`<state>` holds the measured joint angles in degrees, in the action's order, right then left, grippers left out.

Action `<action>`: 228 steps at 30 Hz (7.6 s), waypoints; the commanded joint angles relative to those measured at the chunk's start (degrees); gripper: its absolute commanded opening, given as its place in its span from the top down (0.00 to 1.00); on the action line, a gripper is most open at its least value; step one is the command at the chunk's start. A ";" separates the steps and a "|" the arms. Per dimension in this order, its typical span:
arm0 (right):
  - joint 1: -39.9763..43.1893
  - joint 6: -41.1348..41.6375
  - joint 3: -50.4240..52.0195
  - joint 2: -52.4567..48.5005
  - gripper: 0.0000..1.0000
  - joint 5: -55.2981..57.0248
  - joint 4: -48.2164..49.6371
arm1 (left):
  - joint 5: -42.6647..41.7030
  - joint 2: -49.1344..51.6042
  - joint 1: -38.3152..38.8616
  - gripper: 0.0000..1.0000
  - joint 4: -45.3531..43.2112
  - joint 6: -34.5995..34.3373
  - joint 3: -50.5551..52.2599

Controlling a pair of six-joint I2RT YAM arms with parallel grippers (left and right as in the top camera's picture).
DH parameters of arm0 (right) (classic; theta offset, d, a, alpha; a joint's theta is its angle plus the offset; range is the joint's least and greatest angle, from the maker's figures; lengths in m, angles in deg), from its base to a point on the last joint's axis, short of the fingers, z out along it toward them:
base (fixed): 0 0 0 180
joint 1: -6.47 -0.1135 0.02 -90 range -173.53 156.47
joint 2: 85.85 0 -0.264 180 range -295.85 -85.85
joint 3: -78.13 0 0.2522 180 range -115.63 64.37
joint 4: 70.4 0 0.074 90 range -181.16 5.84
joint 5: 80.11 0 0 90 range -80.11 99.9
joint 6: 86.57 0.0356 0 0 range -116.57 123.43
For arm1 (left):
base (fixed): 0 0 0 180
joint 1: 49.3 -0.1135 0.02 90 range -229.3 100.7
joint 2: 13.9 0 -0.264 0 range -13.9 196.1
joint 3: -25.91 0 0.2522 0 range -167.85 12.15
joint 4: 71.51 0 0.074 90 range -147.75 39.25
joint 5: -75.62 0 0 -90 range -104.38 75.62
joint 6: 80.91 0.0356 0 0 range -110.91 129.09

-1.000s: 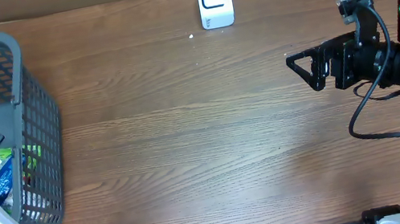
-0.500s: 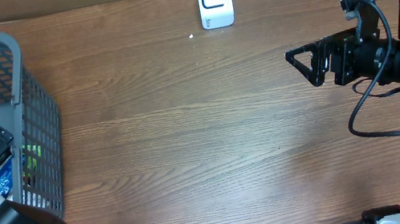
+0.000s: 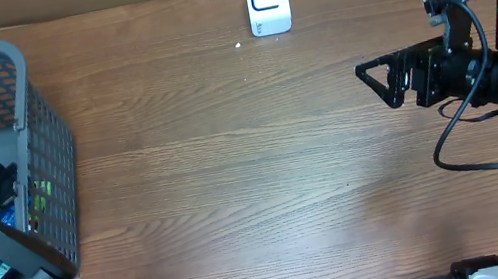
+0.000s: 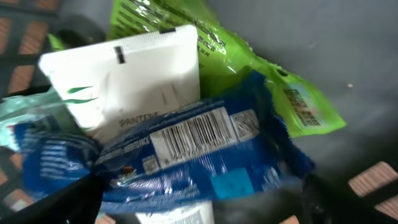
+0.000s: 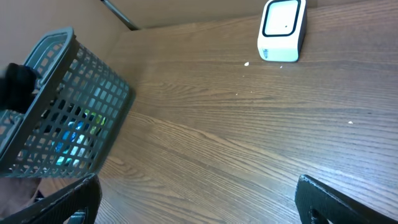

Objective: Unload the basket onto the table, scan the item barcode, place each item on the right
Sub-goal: 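Reach into the basket and grasp the blue snack wrapper with left gripper, then carry the blue wrapper past the scanner and drop it on the table, then return the left gripper to the basket and grasp the white conditioner tube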

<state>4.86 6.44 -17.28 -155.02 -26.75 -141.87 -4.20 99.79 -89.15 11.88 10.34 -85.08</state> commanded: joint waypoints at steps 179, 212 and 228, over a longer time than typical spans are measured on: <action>-0.26 0.26 -1.57 -1.42 0.00 0.72 0.11 | -23.65 13.92 52.68 0.34 27.19 -23.63 -82.03; -0.26 0.26 -1.57 -2.97 0.00 0.52 -1.62 | -5.01 -3.93 -5.88 0.28 26.10 -16.98 -29.51; -0.26 0.24 -1.57 -2.97 0.00 0.55 -1.36 | -5.73 -9.86 -5.81 0.44 9.40 -20.28 8.87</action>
<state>4.86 6.41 -17.28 -158.15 -26.07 -143.62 -9.71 95.83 -95.05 25.86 -7.65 -84.43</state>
